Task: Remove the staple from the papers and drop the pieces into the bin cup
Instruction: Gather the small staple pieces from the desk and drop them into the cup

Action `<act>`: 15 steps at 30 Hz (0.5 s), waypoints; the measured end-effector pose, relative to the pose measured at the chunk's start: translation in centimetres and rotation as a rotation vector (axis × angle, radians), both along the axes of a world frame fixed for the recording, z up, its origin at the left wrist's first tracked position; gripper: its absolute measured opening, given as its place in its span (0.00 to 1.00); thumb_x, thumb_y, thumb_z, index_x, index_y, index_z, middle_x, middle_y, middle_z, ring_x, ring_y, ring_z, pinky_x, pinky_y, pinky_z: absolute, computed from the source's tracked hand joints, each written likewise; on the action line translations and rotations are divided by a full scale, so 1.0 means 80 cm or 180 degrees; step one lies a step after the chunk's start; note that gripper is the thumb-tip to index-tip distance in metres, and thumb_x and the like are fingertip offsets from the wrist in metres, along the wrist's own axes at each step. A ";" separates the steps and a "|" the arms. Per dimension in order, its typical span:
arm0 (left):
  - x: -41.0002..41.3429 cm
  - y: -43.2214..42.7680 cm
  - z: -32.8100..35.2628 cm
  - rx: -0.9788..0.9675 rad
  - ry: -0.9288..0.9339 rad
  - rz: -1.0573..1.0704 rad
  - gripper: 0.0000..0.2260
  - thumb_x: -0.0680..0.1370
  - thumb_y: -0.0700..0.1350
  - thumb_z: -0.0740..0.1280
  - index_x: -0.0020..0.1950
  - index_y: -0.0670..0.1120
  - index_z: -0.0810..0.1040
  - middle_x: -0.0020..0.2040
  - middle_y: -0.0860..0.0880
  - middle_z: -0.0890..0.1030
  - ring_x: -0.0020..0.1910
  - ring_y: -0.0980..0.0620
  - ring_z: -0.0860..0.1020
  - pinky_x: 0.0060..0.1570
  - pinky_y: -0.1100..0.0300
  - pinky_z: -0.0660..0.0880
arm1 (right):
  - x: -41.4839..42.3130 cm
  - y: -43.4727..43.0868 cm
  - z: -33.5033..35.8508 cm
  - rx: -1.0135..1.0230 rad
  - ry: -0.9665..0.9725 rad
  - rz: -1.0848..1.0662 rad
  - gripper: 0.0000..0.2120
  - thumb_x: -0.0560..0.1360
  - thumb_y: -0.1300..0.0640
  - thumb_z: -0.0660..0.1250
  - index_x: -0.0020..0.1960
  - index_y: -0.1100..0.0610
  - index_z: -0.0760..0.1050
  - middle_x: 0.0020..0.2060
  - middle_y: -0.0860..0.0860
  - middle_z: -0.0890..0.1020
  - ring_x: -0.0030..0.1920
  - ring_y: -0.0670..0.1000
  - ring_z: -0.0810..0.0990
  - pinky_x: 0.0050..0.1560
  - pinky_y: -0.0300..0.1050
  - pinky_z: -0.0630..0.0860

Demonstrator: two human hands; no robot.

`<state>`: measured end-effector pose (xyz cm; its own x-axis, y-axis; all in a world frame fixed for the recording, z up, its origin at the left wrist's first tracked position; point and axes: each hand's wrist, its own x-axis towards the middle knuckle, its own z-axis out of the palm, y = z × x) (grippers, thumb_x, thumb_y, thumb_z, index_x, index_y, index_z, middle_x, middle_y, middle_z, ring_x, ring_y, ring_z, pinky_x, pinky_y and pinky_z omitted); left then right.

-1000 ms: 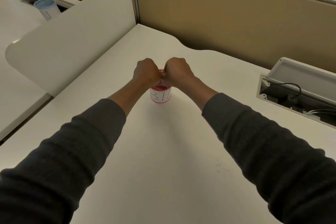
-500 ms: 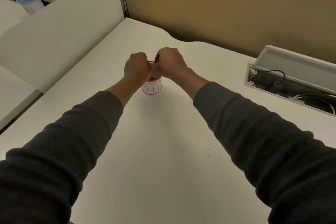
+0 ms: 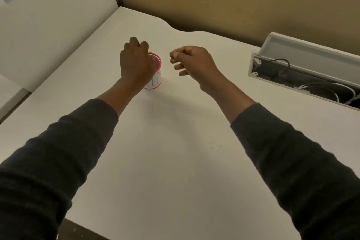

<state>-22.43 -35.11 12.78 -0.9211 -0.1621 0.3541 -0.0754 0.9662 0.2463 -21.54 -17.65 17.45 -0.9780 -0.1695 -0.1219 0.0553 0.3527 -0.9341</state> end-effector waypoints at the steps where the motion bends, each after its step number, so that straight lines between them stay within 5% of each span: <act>1: 0.012 0.007 0.000 -0.0004 0.0286 -0.0148 0.15 0.77 0.42 0.66 0.61 0.37 0.78 0.57 0.37 0.78 0.54 0.37 0.76 0.50 0.46 0.74 | 0.016 0.021 -0.007 0.0031 0.0038 -0.0039 0.10 0.78 0.54 0.65 0.53 0.55 0.83 0.45 0.49 0.86 0.45 0.49 0.84 0.43 0.44 0.82; 4: 0.064 0.038 -0.018 0.0169 0.0643 -0.0864 0.15 0.78 0.46 0.65 0.62 0.40 0.79 0.56 0.40 0.79 0.54 0.38 0.76 0.53 0.47 0.72 | 0.074 0.091 -0.045 0.0574 0.0278 -0.0169 0.12 0.77 0.50 0.65 0.56 0.49 0.83 0.49 0.43 0.86 0.47 0.43 0.83 0.52 0.42 0.80; 9: 0.188 0.109 -0.099 0.0403 -0.0075 -0.1661 0.19 0.79 0.51 0.63 0.64 0.41 0.79 0.59 0.42 0.79 0.55 0.39 0.78 0.50 0.46 0.76 | 0.203 0.193 -0.127 0.1334 0.0144 -0.0400 0.17 0.80 0.52 0.66 0.68 0.50 0.76 0.64 0.45 0.80 0.63 0.48 0.79 0.60 0.28 0.69; 12: 0.248 0.142 -0.144 0.0322 -0.0660 -0.1631 0.26 0.81 0.57 0.58 0.72 0.40 0.73 0.72 0.40 0.73 0.68 0.39 0.73 0.64 0.43 0.73 | 0.262 0.217 -0.166 0.2230 0.0105 -0.0057 0.29 0.81 0.43 0.55 0.78 0.56 0.62 0.77 0.51 0.64 0.77 0.51 0.62 0.74 0.39 0.55; 15: 0.276 0.165 -0.163 0.0084 -0.1237 -0.1516 0.33 0.82 0.62 0.50 0.82 0.44 0.54 0.82 0.43 0.50 0.81 0.42 0.50 0.78 0.44 0.53 | 0.296 0.213 -0.188 0.2952 0.0079 0.0198 0.36 0.78 0.40 0.42 0.81 0.56 0.46 0.81 0.52 0.44 0.80 0.53 0.42 0.79 0.53 0.47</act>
<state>-0.35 -21.88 -0.27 -0.9554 0.2947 -0.0206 0.2740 0.9098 0.3116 2.10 -0.64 2.44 -0.9745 -0.0668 -0.2141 -0.0049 0.9607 -0.2776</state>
